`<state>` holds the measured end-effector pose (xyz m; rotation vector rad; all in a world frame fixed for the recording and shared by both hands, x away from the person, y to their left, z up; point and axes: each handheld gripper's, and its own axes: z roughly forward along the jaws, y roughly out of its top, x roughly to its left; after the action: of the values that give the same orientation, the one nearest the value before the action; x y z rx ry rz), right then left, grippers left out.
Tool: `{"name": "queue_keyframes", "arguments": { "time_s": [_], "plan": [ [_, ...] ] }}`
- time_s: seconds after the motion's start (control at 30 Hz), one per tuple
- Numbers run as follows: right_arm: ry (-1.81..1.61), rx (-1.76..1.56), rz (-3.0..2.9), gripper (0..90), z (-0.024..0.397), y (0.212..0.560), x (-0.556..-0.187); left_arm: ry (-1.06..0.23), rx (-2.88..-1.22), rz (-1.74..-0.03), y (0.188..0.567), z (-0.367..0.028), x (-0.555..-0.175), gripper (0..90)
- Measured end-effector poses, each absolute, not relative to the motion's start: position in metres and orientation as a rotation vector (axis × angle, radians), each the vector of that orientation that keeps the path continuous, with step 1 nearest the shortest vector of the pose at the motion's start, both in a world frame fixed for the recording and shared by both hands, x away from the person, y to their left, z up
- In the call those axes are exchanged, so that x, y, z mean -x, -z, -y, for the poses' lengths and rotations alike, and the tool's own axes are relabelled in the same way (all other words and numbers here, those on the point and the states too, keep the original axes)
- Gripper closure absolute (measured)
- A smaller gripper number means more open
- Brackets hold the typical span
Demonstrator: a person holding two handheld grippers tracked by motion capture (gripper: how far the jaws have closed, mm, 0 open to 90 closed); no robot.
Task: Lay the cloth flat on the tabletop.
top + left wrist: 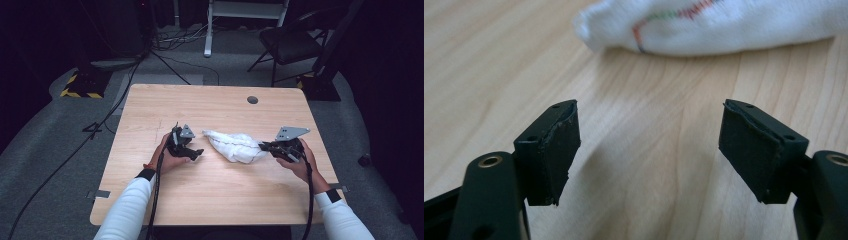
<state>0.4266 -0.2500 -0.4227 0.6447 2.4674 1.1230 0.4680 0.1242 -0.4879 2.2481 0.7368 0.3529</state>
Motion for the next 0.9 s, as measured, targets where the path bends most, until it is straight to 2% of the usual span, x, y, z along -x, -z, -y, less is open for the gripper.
{"name": "queue_keyframes", "arguments": {
  "time_s": [0.3, 0.43, 0.6, 0.63, 0.7, 0.8, 0.9],
  "plan": [
    [-1.104, -0.708, -2.434, 87.9, 0.265, 0.424, -0.432, -0.354, -2.219, -0.676, 0.482, -0.104, -0.485, 24.7],
    [-1.089, -0.733, -2.429, 87.9, 0.271, 0.426, -0.434, -0.35, -2.216, -0.65, 0.479, -0.098, -0.486, 28.1],
    [-1.088, -0.76, -2.414, 87.9, 0.278, 0.427, -0.436, -0.298, -2.234, -0.602, 0.482, -0.093, -0.489, 48.3],
    [-1.09, -0.764, -2.411, 87.8, 0.279, 0.427, -0.436, -0.304, -2.248, -0.594, 0.483, -0.092, -0.489, 48.9],
    [-1.088, -0.768, -2.404, 87.9, 0.28, 0.426, -0.436, -0.304, -2.247, -0.569, 0.482, -0.092, -0.487, 62.3],
    [-1.089, -0.772, -2.391, 87.9, 0.281, 0.426, -0.436, -0.311, -2.229, -0.544, 0.477, -0.094, -0.483, 72.8],
    [-1.104, -0.78, -2.376, 87.9, 0.283, 0.424, -0.435, -0.309, -2.204, -0.519, 0.47, -0.1, -0.479, 79.1]
  ]
}}
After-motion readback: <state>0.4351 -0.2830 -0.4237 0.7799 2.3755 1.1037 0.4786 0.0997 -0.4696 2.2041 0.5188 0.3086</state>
